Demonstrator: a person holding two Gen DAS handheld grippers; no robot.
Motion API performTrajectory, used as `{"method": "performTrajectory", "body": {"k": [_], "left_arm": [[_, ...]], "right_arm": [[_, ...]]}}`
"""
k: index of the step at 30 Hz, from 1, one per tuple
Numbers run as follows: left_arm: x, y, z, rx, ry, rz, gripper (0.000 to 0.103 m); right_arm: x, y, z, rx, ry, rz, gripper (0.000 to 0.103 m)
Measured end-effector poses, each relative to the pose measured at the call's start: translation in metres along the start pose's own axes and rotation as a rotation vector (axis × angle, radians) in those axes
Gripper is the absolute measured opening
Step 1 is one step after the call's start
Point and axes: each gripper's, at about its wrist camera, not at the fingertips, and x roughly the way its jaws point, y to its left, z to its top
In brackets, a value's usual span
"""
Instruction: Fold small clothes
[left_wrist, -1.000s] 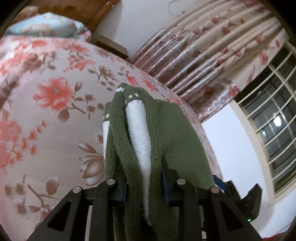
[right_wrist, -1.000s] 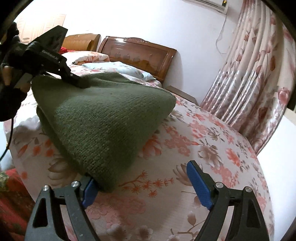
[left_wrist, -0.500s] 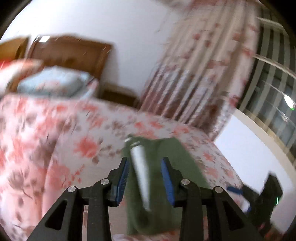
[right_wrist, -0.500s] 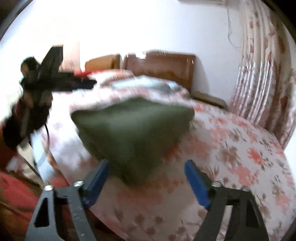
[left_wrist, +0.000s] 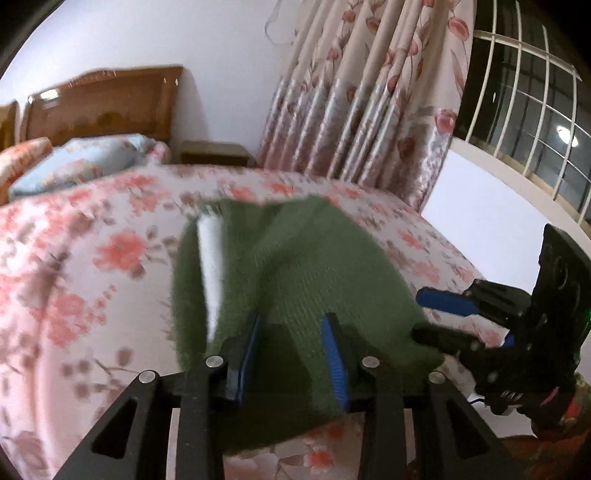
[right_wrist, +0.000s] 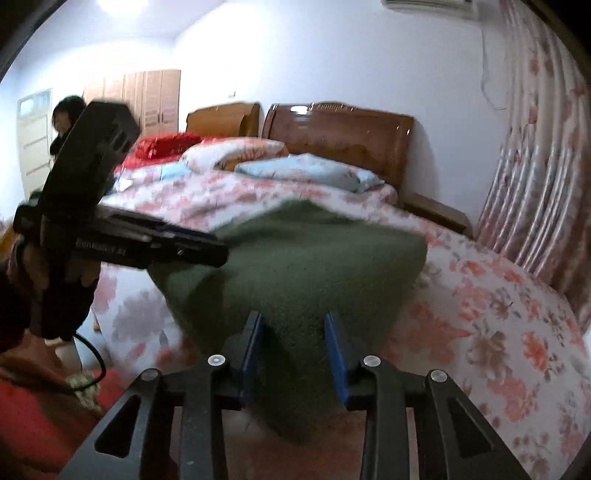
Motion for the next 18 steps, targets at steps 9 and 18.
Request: {"method": "performTrajectory", "body": {"k": [9, 18], "left_arm": [[0.021, -0.019, 0.057, 0.006, 0.028, 0.009, 0.036], [0.119, 0.023, 0.103, -0.215, 0.184, 0.078, 0.036]], "right_arm": [[0.031, 0.000, -0.002, 0.008, 0.013, 0.021, 0.053], [0.029, -0.002, -0.002, 0.021, 0.037, 0.034, 0.063]]}}
